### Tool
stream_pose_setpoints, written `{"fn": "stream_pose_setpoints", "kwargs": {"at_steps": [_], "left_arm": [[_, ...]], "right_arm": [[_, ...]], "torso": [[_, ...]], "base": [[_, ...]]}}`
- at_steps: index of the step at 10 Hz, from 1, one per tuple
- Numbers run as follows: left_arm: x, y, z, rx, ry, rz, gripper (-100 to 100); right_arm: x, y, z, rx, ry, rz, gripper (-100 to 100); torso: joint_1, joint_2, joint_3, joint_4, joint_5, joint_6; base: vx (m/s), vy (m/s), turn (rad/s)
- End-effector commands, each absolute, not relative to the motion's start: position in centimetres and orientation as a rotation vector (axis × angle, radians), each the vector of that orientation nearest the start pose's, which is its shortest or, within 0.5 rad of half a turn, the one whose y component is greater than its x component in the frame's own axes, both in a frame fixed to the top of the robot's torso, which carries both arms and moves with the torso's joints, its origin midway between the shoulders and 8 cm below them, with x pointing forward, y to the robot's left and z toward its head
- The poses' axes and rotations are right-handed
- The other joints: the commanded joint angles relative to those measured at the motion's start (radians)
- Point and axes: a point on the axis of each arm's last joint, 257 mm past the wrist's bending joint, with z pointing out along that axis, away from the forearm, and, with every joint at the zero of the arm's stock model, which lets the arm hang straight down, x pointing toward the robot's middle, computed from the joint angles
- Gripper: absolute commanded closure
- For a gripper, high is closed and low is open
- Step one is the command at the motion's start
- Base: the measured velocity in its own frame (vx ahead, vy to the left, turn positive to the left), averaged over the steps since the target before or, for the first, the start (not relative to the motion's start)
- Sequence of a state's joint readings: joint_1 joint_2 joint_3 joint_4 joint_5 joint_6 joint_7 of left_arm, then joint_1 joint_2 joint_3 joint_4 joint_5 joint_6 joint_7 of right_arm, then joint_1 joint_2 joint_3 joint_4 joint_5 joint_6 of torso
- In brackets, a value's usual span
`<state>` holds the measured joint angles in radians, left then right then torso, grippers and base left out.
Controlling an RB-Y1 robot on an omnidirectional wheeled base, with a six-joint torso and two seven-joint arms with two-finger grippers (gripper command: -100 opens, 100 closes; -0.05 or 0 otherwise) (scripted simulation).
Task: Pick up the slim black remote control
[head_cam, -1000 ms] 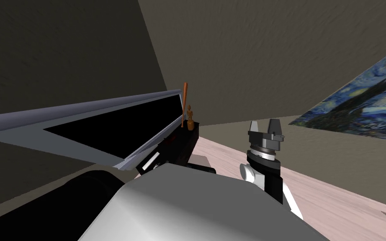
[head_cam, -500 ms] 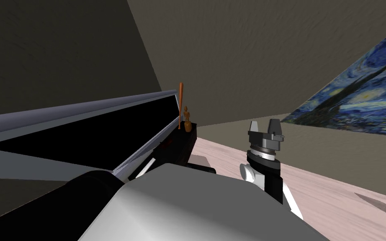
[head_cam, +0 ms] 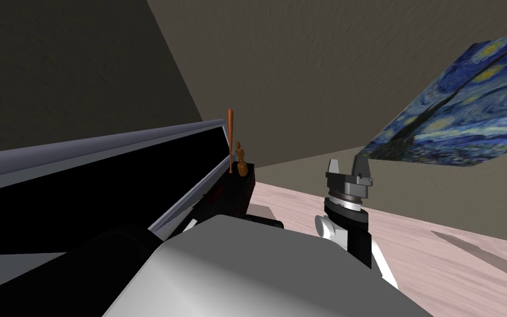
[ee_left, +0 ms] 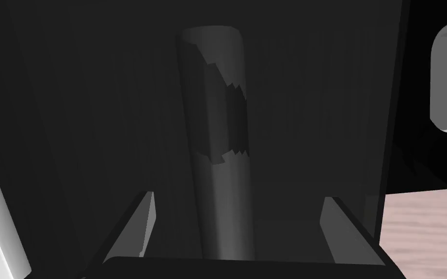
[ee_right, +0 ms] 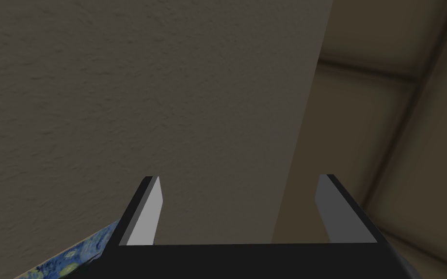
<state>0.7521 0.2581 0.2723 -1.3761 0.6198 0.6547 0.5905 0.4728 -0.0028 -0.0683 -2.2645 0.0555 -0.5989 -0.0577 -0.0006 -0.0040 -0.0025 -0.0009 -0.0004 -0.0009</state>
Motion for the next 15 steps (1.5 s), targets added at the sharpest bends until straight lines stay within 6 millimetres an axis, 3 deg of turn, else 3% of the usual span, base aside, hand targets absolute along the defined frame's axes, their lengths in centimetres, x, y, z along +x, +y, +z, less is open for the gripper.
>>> {"fn": "stream_pose_setpoints", "kwargs": {"at_steps": [1,3,4,5,6,14,15], "left_arm": [[-4.5,44.4,-58.1,-3.009,0.308,-0.094,-100],[-7.0,44.8,-58.0,-3.043,0.252,-0.016,-100],[-5.9,44.7,-58.0,-3.029,0.274,-0.046,-100],[-6.1,44.7,-58.0,-3.033,0.269,-0.039,0],[-5.4,45.0,-58.6,-3.027,0.304,-0.041,-100],[-2.6,45.2,-60.7,-3.018,0.441,-0.052,-100],[-3.1,45.7,-60.3,-3.012,0.427,-0.044,-100]], "right_arm": [[32.9,-28.7,4.5,0.543,0.56,1.289,0],[32.9,-28.7,4.5,0.543,0.56,1.289,0],[32.9,-28.7,4.5,0.543,0.56,1.289,0],[32.9,-28.7,4.5,0.543,0.56,1.289,0],[32.9,-28.7,4.5,0.543,0.56,1.289,0],[32.9,-28.7,4.5,0.543,0.56,1.289,0],[32.9,-28.7,4.5,0.543,0.56,1.289,0]], "torso": [[0.0,0.0,0.0,0.0,0.0,0.0],[-0.001,0.001,0.0,0.0,0.0,0.0],[-0.001,0.001,0.0,0.0,0.0,0.0],[-0.002,0.002,0.001,0.0,0.0,0.0],[-0.002,0.003,0.002,0.001,0.0,0.0],[-0.003,0.002,0.002,0.002,0.003,0.0],[-0.002,0.001,0.002,0.003,0.007,0.001]], "base": [[0.053,0.03,-0.175],[0.051,0.018,-0.11],[0.023,0.011,-0.027],[0.0,0.0,0.0],[0.013,0.007,0.169],[0.022,-0.02,0.086],[0.009,-0.012,0.015]]}}
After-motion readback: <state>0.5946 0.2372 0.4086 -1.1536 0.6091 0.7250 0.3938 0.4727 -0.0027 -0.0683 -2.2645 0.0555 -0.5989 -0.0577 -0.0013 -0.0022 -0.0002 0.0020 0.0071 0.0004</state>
